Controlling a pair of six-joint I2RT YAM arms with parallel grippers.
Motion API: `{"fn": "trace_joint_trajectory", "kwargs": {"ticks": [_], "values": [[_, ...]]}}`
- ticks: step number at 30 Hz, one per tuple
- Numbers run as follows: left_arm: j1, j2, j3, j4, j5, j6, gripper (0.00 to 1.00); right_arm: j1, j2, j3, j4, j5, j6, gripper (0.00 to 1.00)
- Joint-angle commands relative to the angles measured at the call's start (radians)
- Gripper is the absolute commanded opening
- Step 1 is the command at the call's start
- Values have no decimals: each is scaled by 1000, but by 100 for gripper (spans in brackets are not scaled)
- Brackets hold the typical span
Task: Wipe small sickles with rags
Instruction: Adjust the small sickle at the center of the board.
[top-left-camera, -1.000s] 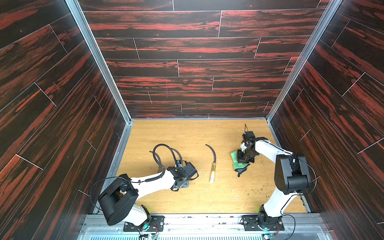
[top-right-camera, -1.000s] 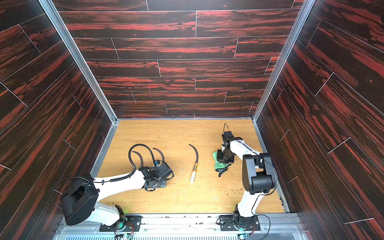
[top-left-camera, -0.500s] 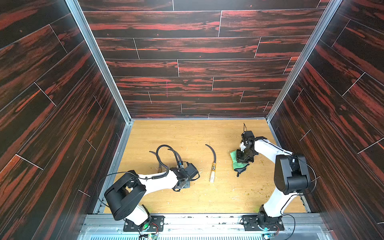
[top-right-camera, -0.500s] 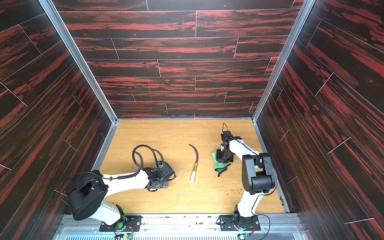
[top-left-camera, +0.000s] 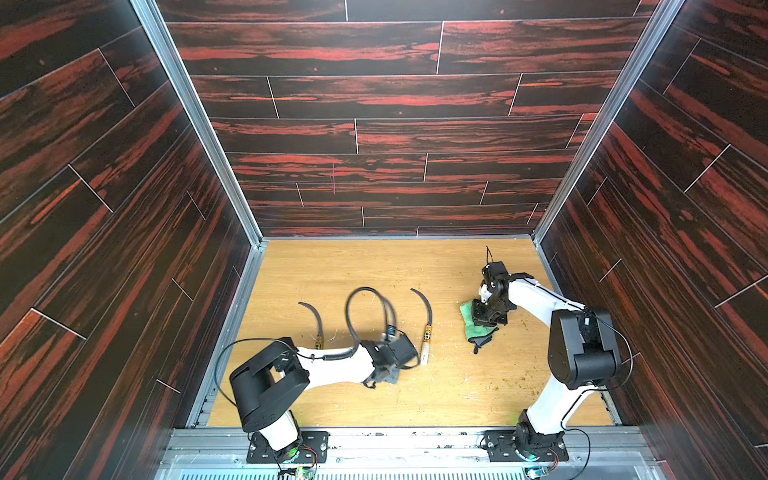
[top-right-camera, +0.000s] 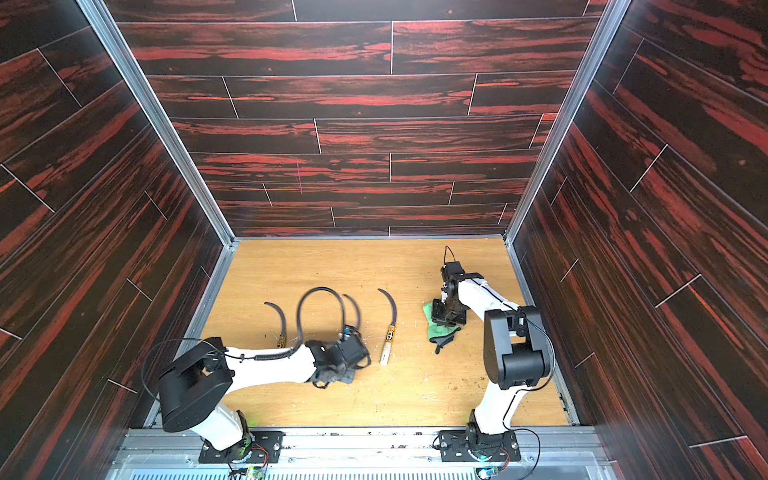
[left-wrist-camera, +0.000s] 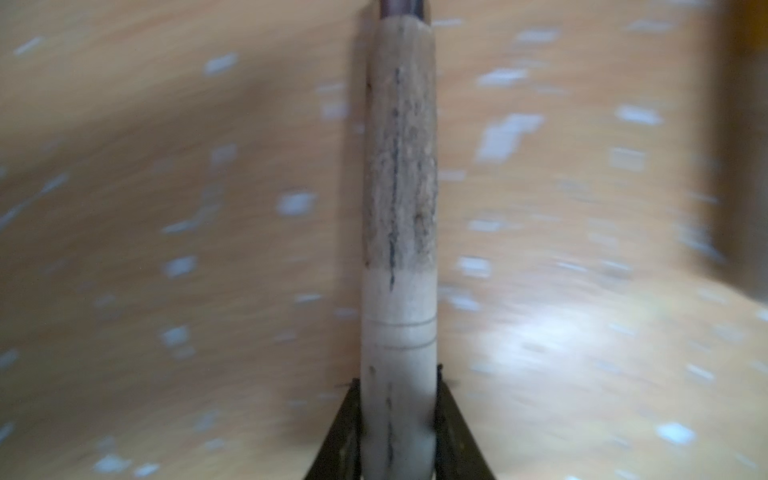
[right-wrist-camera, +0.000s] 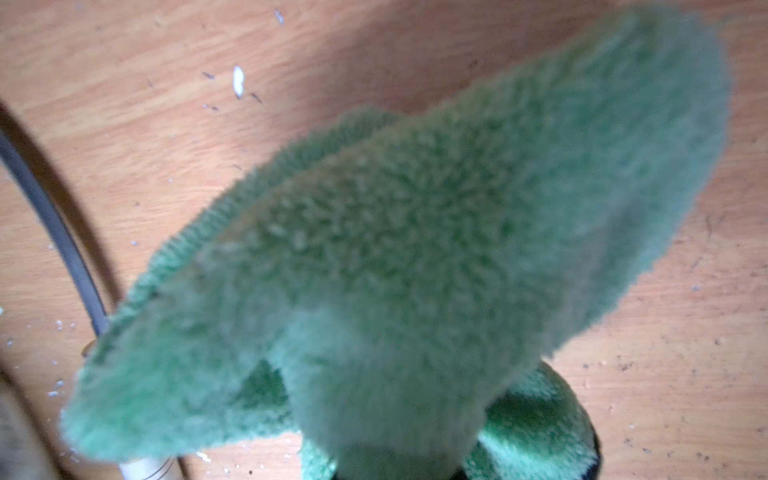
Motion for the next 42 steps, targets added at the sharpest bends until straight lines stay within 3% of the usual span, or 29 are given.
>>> {"fn": "trace_joint_trajectory", "kwargs": {"ticks": [1,5,10,18,25,40,42], "values": [[-18,-7,-12,119,-11,97,10,11,-85,24,-38,-55,-18,8],[-23,-16,-54,174,-12,127,11,27,-135,39,-48,-134,-31,8],[-31,-13,-88,213,-5,159,13,110,-154,92,-80,-148,-34,8],[-37,6,-112,239,-14,142,14,216,-157,130,-51,-252,9,8],[-38,-42,-167,266,-36,102,28,252,-129,156,-47,-240,34,7],[-38,-105,-240,262,-55,34,31,315,-106,210,-72,-210,49,7],[-38,-129,-256,271,-69,25,35,324,-98,225,-74,-210,49,7]]}}
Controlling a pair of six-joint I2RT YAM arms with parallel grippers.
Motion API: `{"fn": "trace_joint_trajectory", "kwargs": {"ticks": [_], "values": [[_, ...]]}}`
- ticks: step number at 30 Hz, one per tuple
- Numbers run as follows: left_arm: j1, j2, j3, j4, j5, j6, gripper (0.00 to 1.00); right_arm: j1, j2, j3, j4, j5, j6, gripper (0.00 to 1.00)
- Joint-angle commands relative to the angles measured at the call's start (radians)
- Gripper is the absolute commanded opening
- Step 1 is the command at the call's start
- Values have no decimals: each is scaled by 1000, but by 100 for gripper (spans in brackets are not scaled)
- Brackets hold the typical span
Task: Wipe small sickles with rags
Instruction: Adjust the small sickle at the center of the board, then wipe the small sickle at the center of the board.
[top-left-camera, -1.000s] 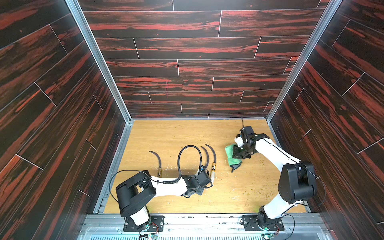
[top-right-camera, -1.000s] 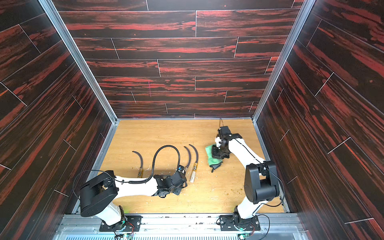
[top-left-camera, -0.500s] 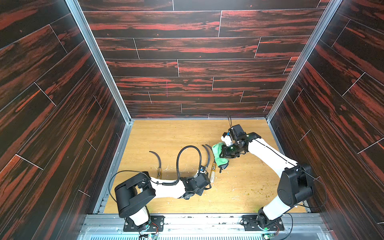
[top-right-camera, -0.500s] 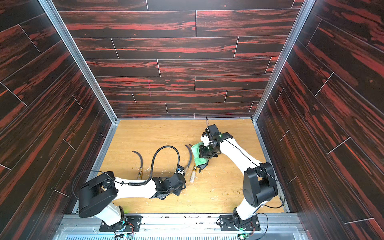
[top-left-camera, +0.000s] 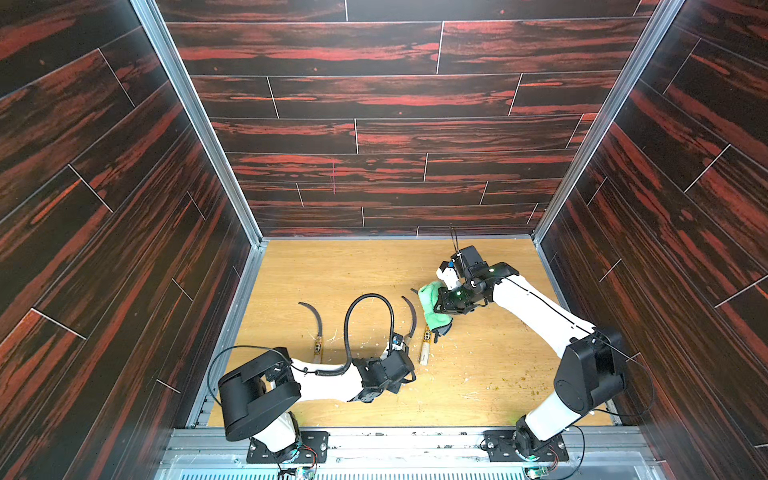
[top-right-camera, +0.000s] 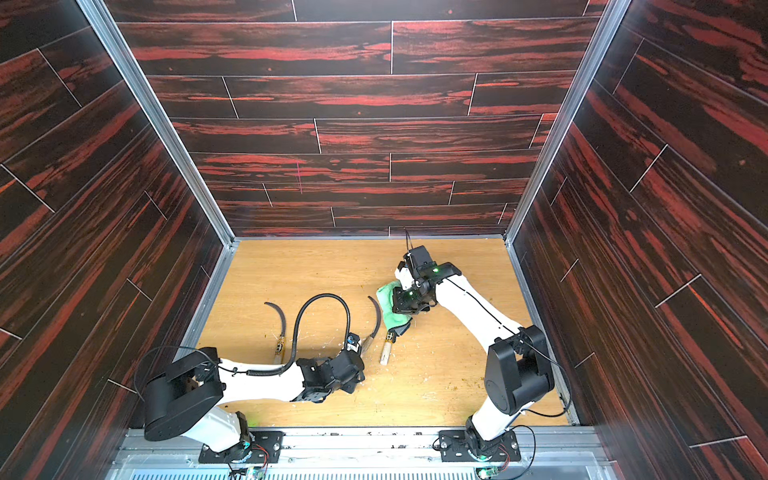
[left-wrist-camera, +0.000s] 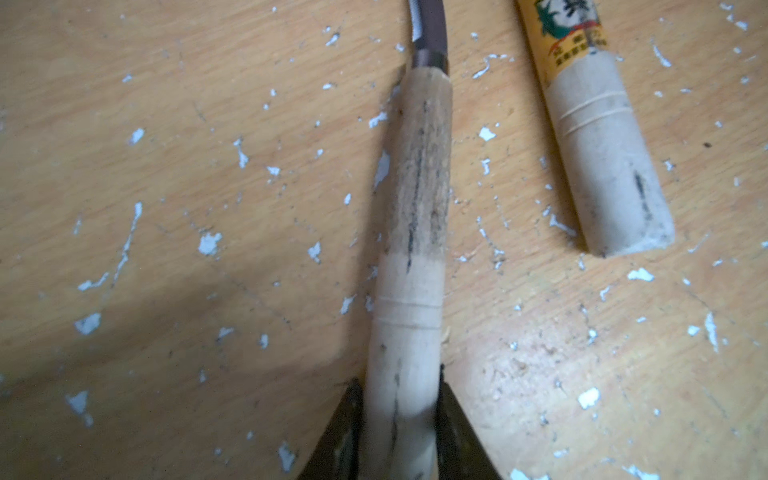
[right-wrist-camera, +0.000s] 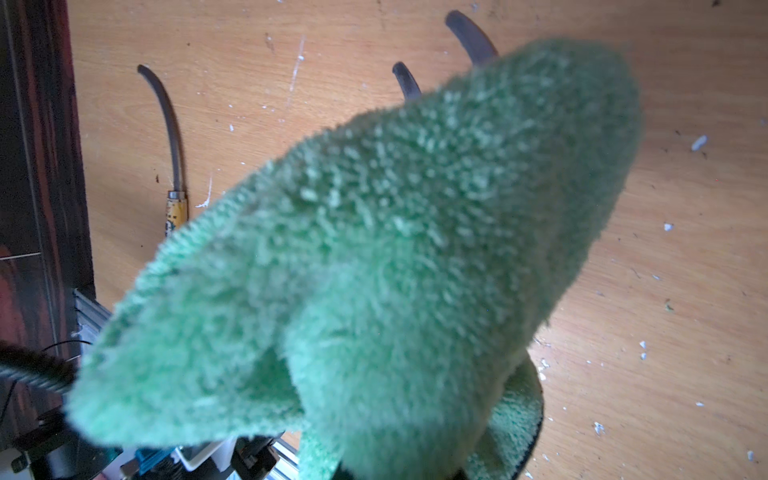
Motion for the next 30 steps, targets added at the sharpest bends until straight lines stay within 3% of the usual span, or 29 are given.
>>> {"fn": "trace_joint_trajectory", "kwargs": {"ticks": [1,12,22,30], "values": [[0,-45,-48,-46,-21,-32,37,19,35,40,-27,1,10,7],[-1,-98,-183,163,-8,-56,38,124,157,126,-62,8,33,7],[-1,-90,-205,237,16,-12,41,192,226,155,-70,3,61,7],[-2,-44,-222,299,41,-14,18,239,263,160,-54,-61,70,6]]}}
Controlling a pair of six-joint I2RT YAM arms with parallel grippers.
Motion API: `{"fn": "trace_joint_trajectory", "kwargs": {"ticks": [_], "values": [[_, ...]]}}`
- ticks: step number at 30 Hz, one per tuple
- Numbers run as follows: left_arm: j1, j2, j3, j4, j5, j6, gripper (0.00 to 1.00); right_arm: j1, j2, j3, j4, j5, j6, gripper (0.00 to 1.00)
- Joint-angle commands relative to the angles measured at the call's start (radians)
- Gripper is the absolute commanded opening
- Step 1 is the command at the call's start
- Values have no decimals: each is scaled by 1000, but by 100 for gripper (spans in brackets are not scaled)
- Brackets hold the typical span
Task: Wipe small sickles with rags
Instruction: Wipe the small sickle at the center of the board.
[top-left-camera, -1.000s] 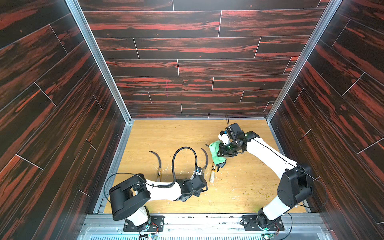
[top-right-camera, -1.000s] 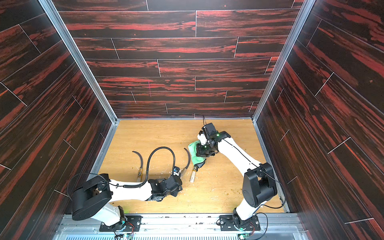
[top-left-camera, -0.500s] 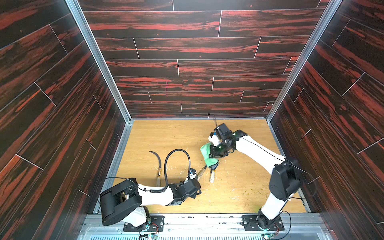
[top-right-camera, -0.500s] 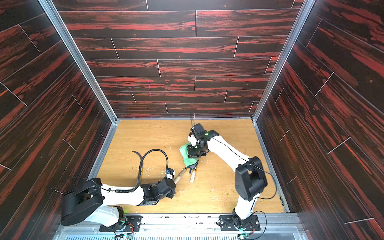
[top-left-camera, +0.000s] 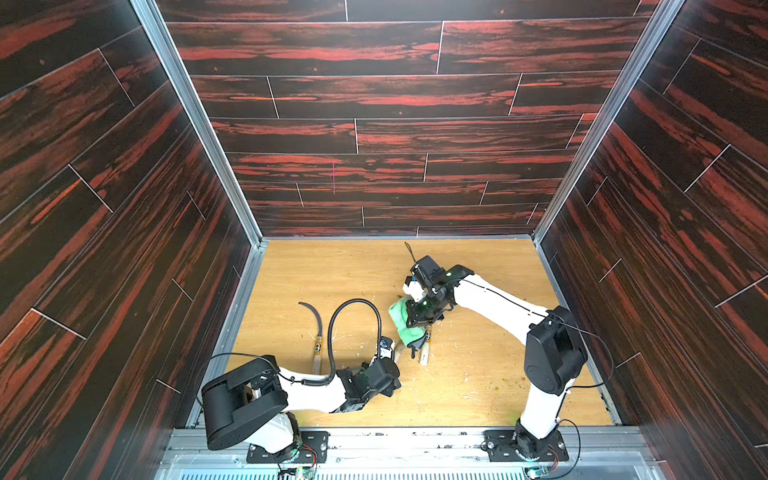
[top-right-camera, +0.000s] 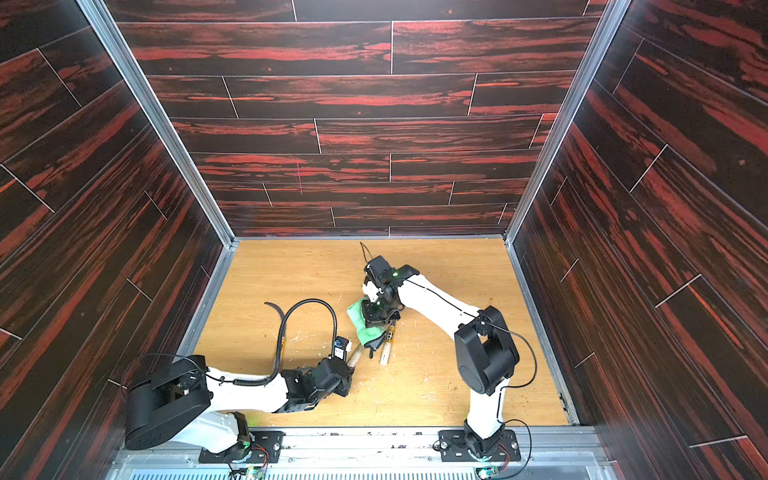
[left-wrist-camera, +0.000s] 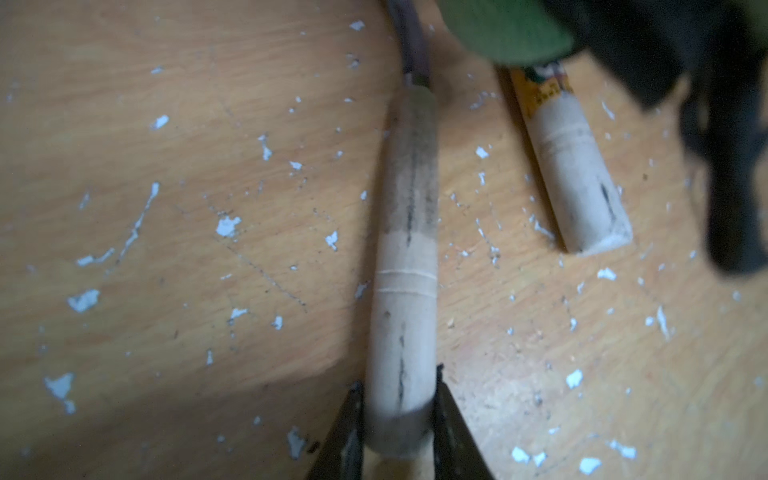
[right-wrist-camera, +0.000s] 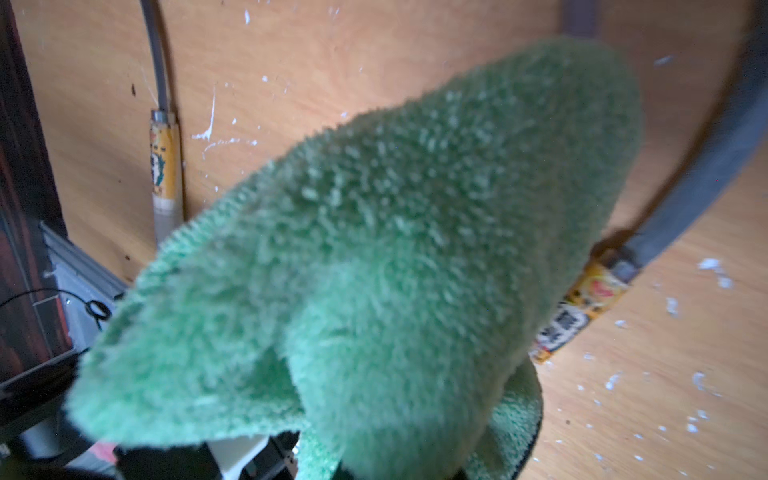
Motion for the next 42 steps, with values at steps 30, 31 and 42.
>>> {"fn": "trace_joint_trajectory", "kwargs": {"ticks": [30,31,42], "values": [[-1,-70,-104,-8,16,-31,5,-2,245,-127,122,-4,31,0],[-1,-73,-109,-9,16,-33,5,-9,246,-124,120,3,26,0],[-1,-106,-128,-21,13,-48,5,-111,247,-17,65,111,-51,0]]}}
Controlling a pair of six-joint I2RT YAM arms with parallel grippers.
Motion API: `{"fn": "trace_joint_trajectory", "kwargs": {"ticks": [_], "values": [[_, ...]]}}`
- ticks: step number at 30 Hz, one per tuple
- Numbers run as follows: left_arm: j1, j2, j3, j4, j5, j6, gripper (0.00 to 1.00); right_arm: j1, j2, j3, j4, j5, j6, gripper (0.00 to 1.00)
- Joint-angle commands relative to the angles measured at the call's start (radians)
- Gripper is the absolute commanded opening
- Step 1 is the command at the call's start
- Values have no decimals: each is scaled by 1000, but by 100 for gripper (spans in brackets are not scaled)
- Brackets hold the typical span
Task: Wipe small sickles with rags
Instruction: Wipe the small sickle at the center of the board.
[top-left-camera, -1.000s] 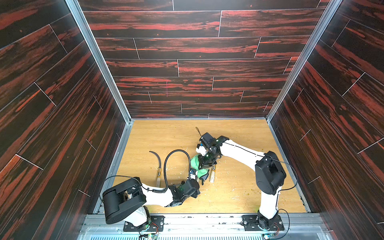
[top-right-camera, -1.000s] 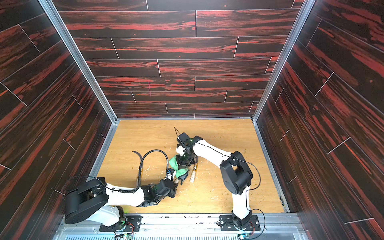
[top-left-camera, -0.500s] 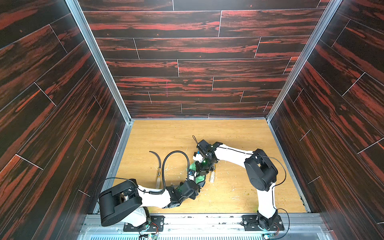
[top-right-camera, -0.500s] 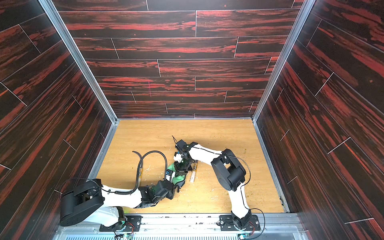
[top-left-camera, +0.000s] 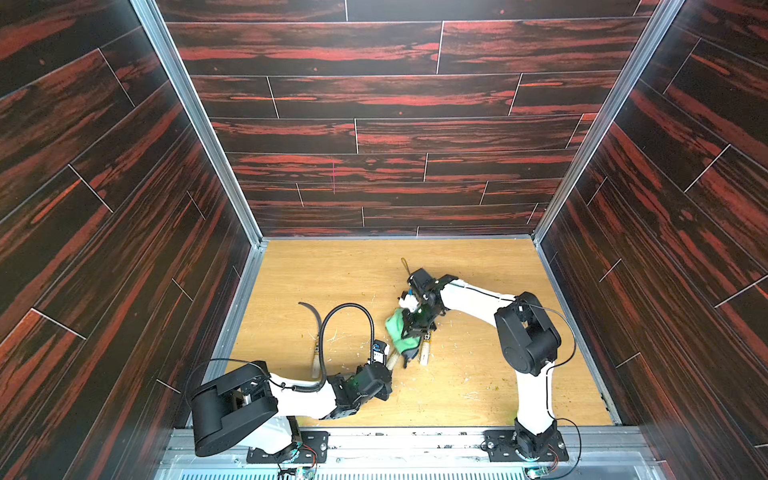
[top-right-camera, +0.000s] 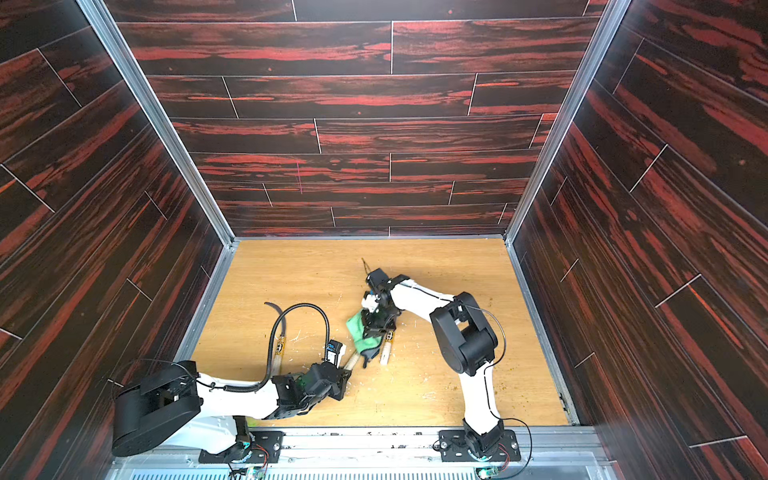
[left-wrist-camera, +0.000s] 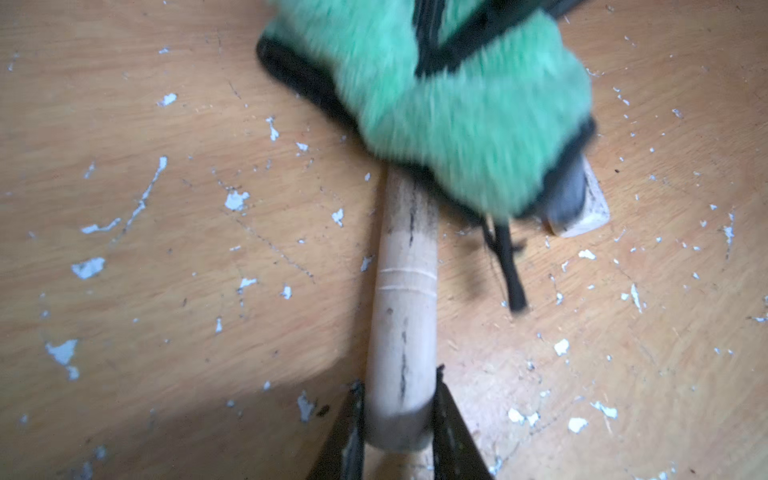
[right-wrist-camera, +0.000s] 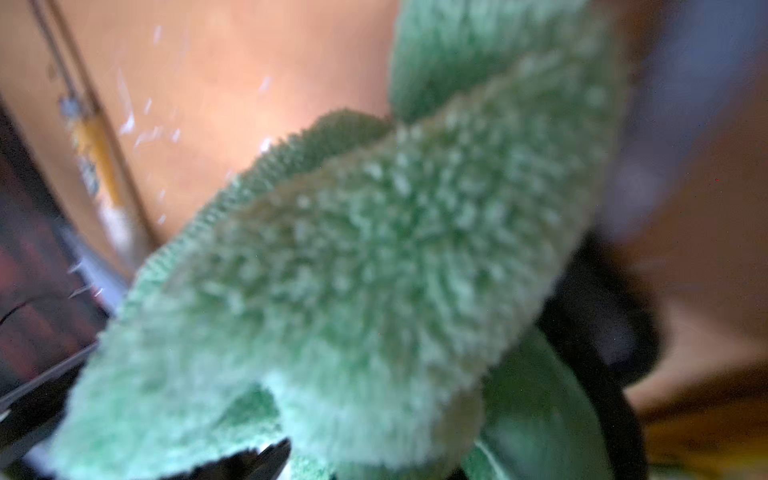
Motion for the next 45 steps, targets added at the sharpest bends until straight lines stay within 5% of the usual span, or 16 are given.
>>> {"fn": "trace_joint_trajectory", "kwargs": {"ticks": [1,12,22,35,45], "values": [[-1,-24,-24,-94,-9,-29,5,-33,48,35,-56,186,-48,0],[-1,-26,-6,-92,-8,-15,5,126,-162,-2,-133,95,-41,0],[-1,-14,12,-90,-5,-14,5,259,-27,-103,12,-6,29,0],[-1,-92,-39,-131,-18,-44,4,88,75,-85,21,57,-37,0],[-1,-119,-46,-155,-24,-58,4,17,38,82,-47,56,-122,0]]}}
